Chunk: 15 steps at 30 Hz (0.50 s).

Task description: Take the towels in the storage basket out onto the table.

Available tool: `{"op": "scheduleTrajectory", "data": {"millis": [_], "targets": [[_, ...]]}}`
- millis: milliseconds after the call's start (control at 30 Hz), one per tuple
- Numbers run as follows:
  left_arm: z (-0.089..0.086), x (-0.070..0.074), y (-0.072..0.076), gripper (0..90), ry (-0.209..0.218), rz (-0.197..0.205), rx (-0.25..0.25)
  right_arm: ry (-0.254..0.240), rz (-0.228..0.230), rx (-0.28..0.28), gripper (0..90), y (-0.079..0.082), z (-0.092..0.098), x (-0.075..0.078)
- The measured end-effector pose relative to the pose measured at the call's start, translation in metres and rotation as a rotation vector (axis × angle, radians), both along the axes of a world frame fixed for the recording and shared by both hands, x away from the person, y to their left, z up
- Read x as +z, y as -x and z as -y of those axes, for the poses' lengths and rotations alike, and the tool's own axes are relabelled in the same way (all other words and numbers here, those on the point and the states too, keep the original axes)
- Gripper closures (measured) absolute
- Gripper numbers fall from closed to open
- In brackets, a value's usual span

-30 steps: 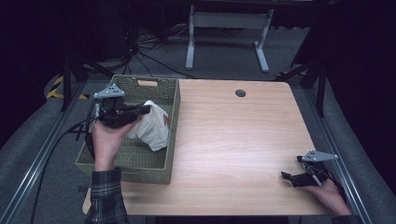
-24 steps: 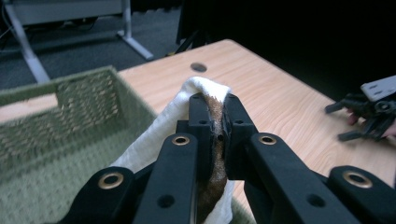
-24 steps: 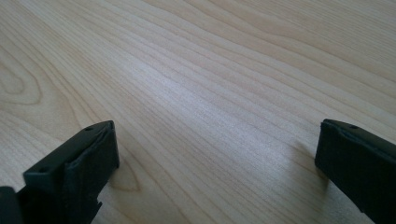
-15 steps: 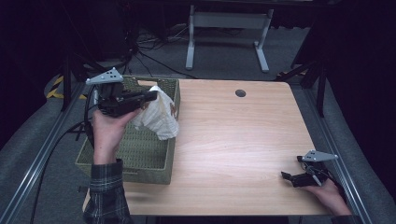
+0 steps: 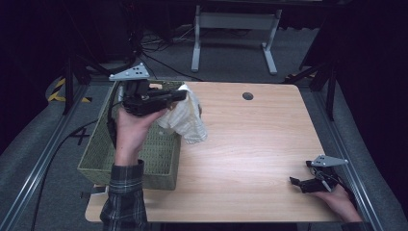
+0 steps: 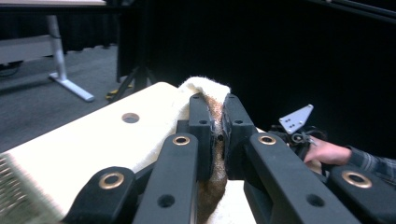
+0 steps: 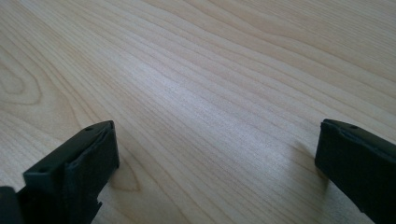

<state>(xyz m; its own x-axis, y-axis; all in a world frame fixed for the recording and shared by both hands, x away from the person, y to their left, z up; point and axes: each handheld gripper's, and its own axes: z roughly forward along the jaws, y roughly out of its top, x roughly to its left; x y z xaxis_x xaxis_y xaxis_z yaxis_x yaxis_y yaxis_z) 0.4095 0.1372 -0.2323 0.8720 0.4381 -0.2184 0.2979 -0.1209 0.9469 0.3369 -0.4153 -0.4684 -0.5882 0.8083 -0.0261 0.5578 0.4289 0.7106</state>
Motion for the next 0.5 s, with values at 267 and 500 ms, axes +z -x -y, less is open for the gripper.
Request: {"op": "scheduleTrajectory", "data": {"millis": [267, 500], "targets": [[0.03, 0.0, 0.0, 85.4, -0.008, 0.006, -0.067, 0.0, 0.0, 0.0, 0.0, 0.0, 0.0, 0.0], [0.052, -0.001, 0.0, 85.3, -0.01, 0.01, -0.114, 0.0, 0.0, 0.002, 0.0, 0.0, 0.0, 0.0]]}}
